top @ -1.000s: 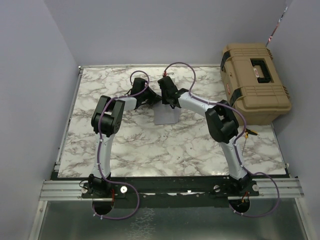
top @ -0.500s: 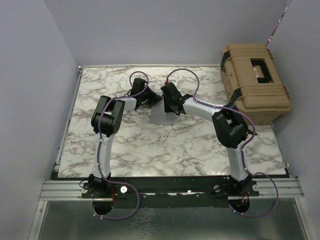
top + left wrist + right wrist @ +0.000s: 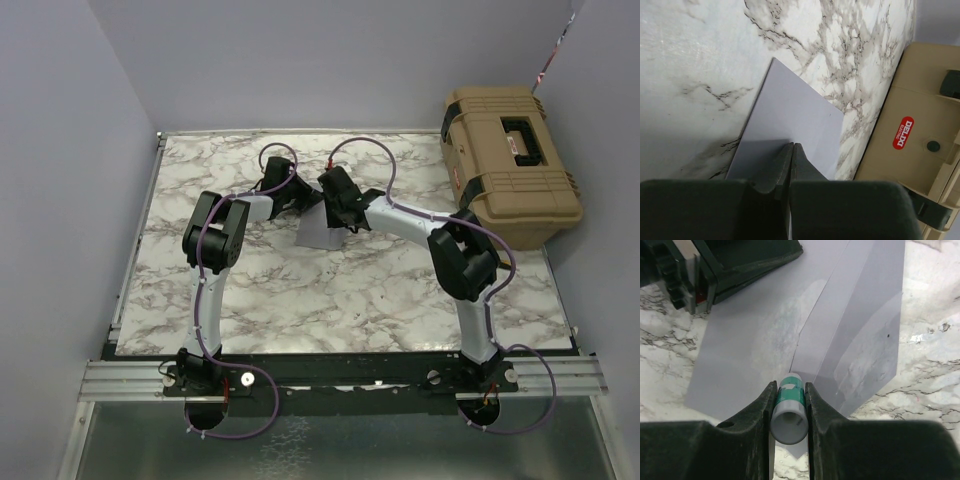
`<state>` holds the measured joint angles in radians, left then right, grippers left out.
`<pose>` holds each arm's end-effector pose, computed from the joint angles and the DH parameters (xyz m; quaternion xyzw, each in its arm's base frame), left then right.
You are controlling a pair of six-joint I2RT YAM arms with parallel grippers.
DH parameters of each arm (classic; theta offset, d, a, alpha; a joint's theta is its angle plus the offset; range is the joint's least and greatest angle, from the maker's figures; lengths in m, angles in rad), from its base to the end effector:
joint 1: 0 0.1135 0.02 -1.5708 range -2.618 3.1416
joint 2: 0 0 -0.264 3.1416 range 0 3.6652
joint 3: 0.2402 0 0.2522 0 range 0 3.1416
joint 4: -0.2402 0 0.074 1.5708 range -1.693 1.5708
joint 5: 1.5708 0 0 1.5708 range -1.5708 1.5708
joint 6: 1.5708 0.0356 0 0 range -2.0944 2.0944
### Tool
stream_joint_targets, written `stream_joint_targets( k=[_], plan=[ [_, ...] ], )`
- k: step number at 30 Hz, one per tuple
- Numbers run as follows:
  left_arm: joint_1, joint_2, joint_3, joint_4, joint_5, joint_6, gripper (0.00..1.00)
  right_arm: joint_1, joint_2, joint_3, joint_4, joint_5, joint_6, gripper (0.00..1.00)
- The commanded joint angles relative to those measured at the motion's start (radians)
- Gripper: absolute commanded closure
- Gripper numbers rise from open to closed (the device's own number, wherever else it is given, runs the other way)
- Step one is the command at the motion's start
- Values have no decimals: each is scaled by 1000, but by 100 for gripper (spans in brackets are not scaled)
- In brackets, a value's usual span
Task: Place the letter into the envelope and seal it
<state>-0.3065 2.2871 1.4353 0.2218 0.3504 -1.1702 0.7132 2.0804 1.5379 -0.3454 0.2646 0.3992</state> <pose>0.4603 -0.1585 0.1045 -0.2956 0.8302 -0.4153 0.2255 0.3524 0.2926 0.1848 -0.1024 0.9295 0.0697 0.3475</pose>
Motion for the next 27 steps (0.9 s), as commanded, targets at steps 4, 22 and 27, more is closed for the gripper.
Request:
stream_joint_targets(
  k=[4, 22, 27],
  plan=[
    [13, 102, -63, -238, -81, 56, 100, 7, -18, 25, 6, 14, -15, 100],
    [15, 107, -67, -235, -61, 48, 100, 7, 130, 87, 24, 5, -58, 100],
    [18, 105, -77, -232, -58, 47, 100, -27, 156, 123, -12, 52, -34, 100]
  ],
)
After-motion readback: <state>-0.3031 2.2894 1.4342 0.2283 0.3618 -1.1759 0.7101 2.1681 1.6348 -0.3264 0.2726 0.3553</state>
